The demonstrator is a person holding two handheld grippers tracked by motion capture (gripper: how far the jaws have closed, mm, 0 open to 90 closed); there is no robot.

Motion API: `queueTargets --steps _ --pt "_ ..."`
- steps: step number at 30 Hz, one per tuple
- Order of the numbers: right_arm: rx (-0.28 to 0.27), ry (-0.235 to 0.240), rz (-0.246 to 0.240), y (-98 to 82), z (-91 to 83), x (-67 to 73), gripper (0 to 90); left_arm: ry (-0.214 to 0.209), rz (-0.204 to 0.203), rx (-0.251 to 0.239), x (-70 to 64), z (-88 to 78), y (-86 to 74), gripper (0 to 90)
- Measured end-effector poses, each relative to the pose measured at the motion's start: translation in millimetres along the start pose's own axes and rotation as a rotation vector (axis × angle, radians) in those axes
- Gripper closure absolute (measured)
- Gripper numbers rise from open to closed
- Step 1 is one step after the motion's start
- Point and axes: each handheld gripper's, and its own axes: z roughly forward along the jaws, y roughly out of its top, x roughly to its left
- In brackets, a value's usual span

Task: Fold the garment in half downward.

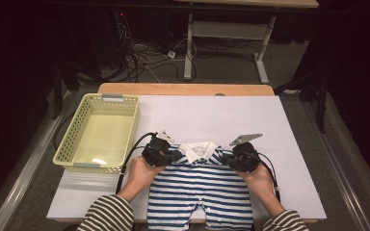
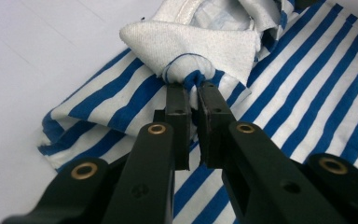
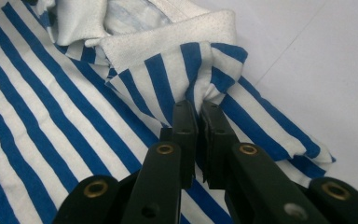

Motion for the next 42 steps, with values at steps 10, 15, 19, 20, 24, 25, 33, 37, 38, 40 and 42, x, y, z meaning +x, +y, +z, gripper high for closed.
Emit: queueTargets --steps 10,15,19,20,24,25,33,37,38,40,42 --pt "0.006 0.013 -0.001 -7.6 -3.4 4.9 86.1 -0.021 0.009 -0.007 -6.9 -2.5 -9.0 82.2" --pt "0.004 0.021 -0.002 -10.4 -6.6 8.0 86.1 -0.033 0.003 -0.023 -10.4 -5.5 -12.5 82.2" --pt "-0.002 0.035 0.001 -15.5 -9.2 9.8 86.1 -0.042 0.004 -0.036 -14.7 -8.3 -14.6 82.3" --pt "0.001 0.032 0.002 -16.5 -9.8 11.1 86.1 -0.044 0.005 -0.038 -16.1 -8.9 -15.3 82.2" --pt "-0.003 0.034 0.002 -20.2 -13.4 15.7 86.1 -0.048 0.014 -0.04 -22.5 -12.1 -18.8 82.2" --pt "-0.003 0.034 0.002 -20.2 -13.4 15.7 86.1 -0.051 0.016 -0.041 -23.7 -13.3 -19.6 82.2" --pt "-0.011 0.046 0.01 -30.4 -22.8 19.4 86.0 -0.064 0.034 -0.048 -32.2 -17.7 -22.8 82.2" --pt "-0.007 0.051 0.006 -33.0 -23.4 20.5 86.0 -0.066 0.026 -0.037 -32.0 -15.9 -26.0 82.2" --pt "-0.008 0.052 0.003 -33.8 -23.5 20.7 86.0 -0.069 0.024 -0.036 -32.0 -16.1 -26.8 82.2" --pt "-0.006 0.053 0.0 -35.0 -24.6 21.2 85.9 -0.072 0.026 -0.037 -33.6 -17.2 -28.3 82.2" --pt "-0.007 0.055 0.004 -36.6 -25.9 22.1 85.9 -0.078 0.027 -0.04 -36.3 -19.0 -30.3 82.2"
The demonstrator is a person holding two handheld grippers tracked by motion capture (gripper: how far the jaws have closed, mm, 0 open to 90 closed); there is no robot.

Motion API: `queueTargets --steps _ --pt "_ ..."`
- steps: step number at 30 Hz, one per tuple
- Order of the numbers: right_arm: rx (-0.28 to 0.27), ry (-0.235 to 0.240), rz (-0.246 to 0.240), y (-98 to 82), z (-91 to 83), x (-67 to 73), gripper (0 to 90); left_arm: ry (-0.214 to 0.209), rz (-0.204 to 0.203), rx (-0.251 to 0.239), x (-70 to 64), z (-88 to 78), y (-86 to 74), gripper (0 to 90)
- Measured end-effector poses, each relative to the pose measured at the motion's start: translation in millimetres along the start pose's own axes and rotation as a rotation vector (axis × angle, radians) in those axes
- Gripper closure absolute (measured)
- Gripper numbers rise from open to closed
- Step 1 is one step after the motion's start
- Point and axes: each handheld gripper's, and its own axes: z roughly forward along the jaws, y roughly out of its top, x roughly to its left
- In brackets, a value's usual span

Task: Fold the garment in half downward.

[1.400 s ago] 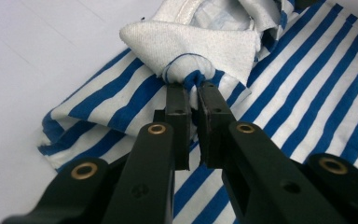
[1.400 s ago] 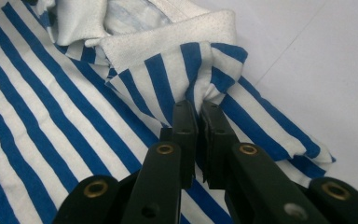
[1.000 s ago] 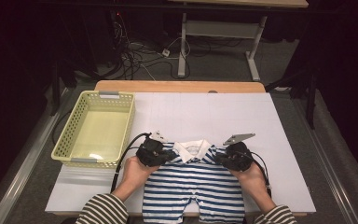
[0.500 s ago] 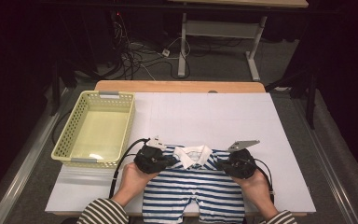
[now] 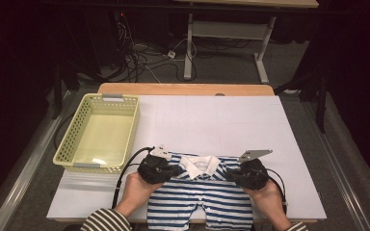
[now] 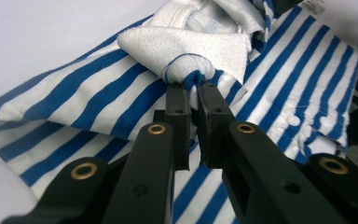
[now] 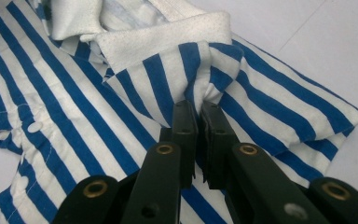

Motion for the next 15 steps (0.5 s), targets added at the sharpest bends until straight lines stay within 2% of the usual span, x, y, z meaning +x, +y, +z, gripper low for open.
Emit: queueTargets --steps 9,15 --pt "0.004 0.014 -0.015 -9.6 -4.7 8.3 85.9 -0.003 0.005 0.001 -9.8 -2.9 -8.6 82.1" --pt "0.006 0.015 -0.002 -11.9 -4.3 8.9 85.9 0.004 0.013 0.01 -12.0 -0.7 -11.6 82.1"
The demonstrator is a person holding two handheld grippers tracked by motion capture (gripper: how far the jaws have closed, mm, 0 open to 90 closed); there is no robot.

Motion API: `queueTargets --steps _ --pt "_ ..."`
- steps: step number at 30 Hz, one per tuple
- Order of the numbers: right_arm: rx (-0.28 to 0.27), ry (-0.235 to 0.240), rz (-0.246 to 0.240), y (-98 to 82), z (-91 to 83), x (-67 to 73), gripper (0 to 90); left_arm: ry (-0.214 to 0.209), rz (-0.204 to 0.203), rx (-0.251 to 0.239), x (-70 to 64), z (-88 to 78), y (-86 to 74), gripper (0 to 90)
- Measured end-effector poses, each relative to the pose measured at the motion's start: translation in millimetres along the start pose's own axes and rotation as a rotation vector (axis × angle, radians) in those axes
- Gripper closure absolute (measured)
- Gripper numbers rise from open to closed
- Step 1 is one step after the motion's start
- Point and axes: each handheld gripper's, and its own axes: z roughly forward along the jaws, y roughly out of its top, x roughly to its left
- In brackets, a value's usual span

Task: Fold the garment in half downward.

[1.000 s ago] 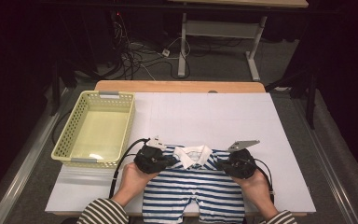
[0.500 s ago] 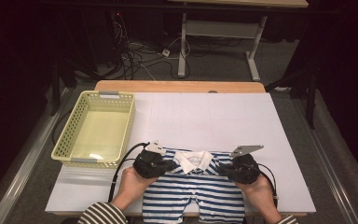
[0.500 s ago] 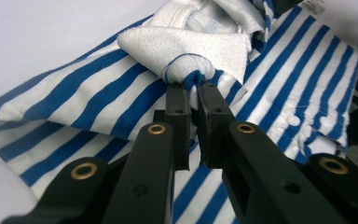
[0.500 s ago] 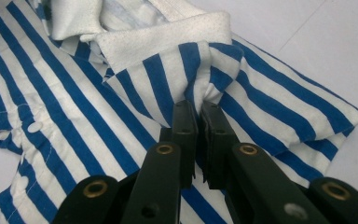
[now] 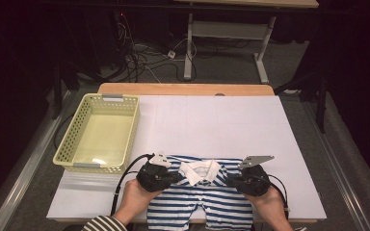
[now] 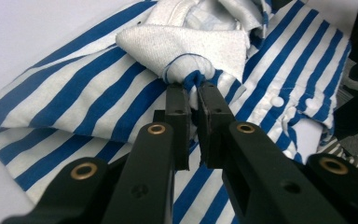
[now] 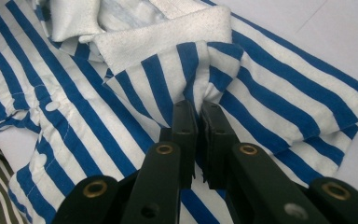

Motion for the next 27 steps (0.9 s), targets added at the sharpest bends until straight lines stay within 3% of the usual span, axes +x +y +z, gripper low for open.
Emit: queueTargets --steps 27 --pt "0.007 0.006 -0.029 -14.6 -9.0 13.1 85.5 -0.021 0.034 0.012 -19.6 -5.8 -13.1 82.0"
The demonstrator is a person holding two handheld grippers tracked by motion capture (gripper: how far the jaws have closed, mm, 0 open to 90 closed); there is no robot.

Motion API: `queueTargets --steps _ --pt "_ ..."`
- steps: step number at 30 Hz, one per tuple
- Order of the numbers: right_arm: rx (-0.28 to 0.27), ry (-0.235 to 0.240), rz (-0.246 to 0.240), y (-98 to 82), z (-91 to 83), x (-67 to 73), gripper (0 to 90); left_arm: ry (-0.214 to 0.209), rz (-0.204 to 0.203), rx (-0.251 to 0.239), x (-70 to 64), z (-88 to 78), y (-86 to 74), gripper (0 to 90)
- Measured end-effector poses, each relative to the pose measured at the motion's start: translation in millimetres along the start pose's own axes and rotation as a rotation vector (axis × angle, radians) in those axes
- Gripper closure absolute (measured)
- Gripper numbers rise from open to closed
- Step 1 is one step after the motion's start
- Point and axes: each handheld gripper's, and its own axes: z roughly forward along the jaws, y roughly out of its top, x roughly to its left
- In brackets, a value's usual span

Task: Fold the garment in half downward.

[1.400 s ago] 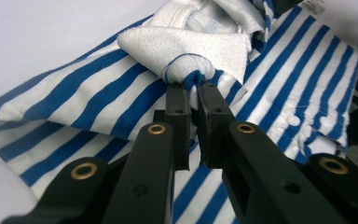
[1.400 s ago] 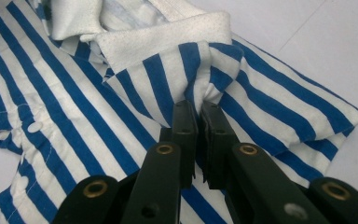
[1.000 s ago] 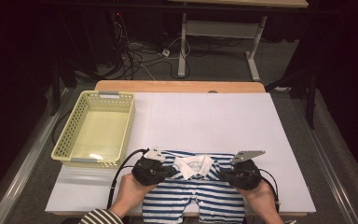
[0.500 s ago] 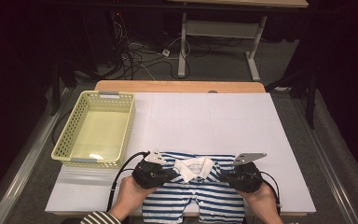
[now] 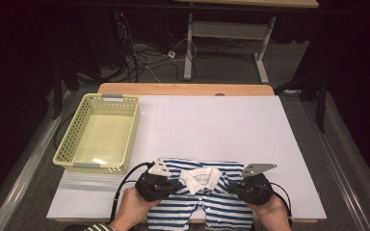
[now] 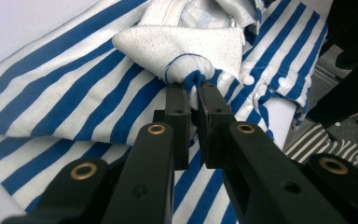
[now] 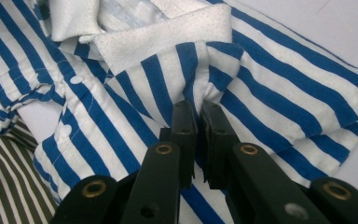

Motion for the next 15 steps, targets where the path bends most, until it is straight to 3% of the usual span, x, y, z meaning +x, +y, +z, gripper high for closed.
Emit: queueTargets --steps 15 --pt "0.019 0.006 -0.021 -10.7 -0.9 14.2 83.3 -0.015 0.002 0.027 -9.6 -0.8 -12.9 80.8"
